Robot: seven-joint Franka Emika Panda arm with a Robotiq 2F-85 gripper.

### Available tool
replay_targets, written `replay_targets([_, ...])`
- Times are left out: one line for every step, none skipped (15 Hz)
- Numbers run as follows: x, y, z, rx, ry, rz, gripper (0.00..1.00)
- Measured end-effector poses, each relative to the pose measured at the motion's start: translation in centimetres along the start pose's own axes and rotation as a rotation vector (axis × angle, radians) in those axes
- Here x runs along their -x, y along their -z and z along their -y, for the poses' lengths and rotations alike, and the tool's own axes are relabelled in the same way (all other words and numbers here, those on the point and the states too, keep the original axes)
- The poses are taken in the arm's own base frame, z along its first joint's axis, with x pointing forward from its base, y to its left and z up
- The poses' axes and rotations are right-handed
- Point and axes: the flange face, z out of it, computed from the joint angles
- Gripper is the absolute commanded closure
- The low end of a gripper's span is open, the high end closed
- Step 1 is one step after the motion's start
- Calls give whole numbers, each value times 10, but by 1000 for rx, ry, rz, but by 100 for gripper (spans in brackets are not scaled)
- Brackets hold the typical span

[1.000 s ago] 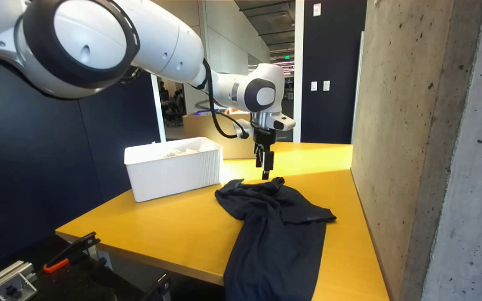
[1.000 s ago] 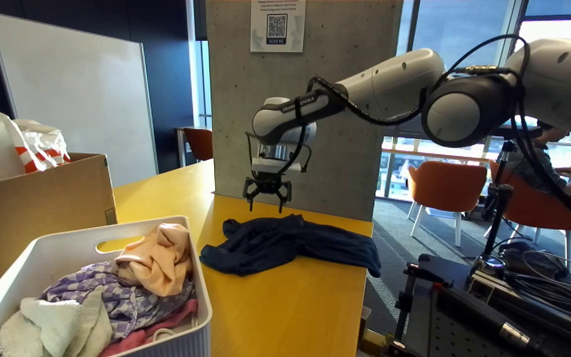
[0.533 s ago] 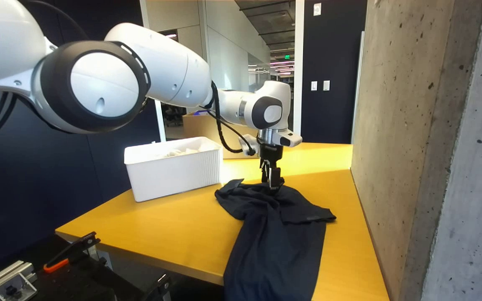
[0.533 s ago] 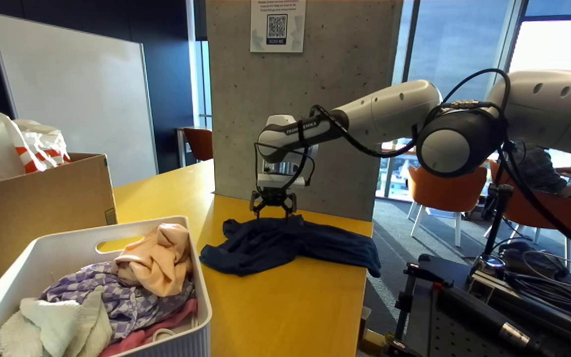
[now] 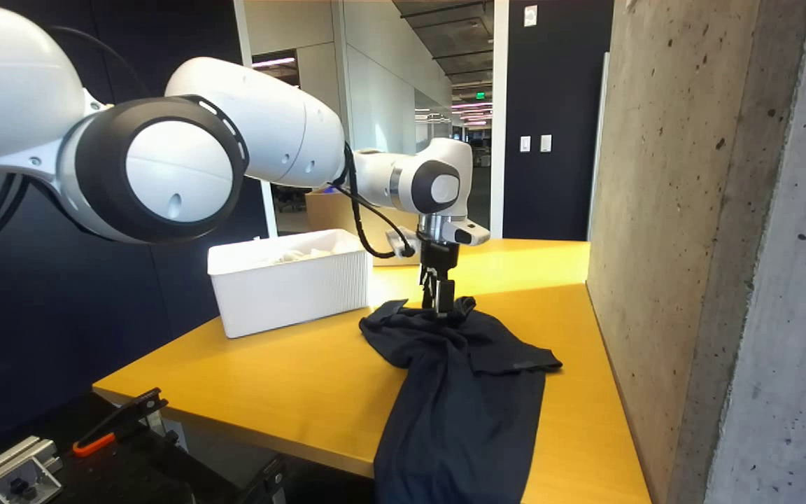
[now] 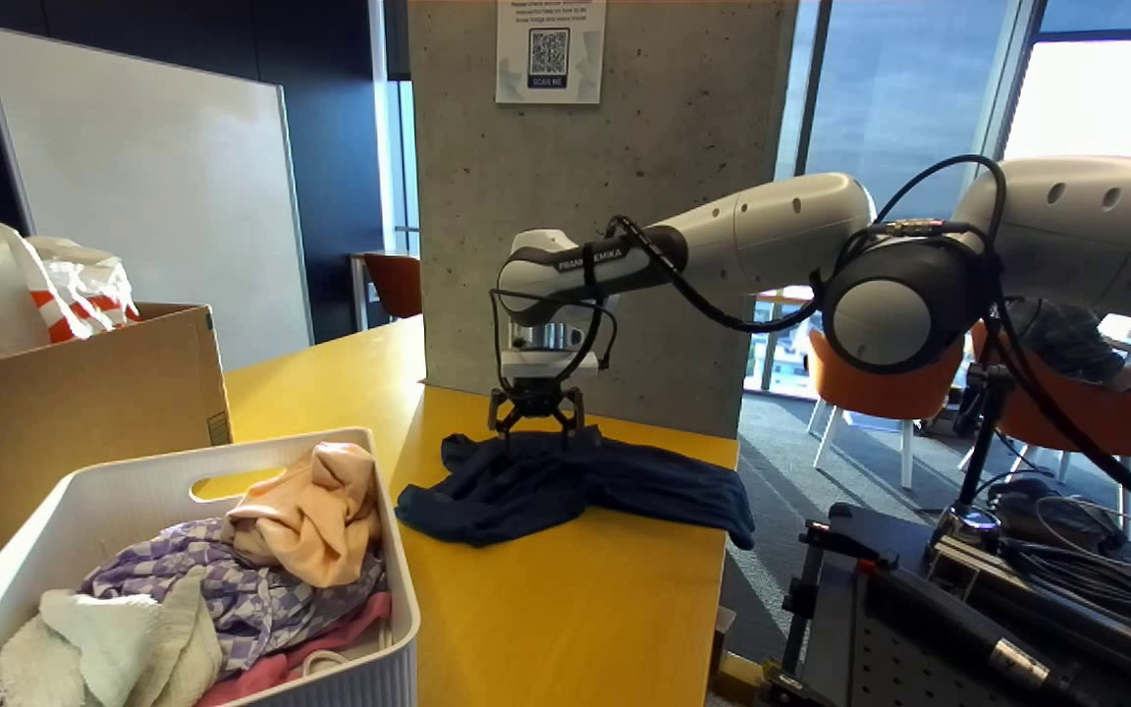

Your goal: Pick up the blue cloth and put it inside the white basket

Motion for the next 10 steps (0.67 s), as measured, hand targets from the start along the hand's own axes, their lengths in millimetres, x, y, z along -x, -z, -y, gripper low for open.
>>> replay_targets([2,-1,1,3,2,9,0])
replay_targets([3,-2,2,3,4,14,0])
replay_targets([5,-5,3,5,7,17,0])
replay_targets([6,-7,4,9,9,18,0])
replay_targets([7,-9,5,14,12,18,0])
replay_targets([8,-12,5,20,16,17,0])
replay_targets([10,-14,6,26,20,17,0])
replay_targets([11,-17,7,33,24,16,0])
replay_targets([13,-20,8,39,27,16,0])
replay_targets([14,-23,9,43,30,16,0])
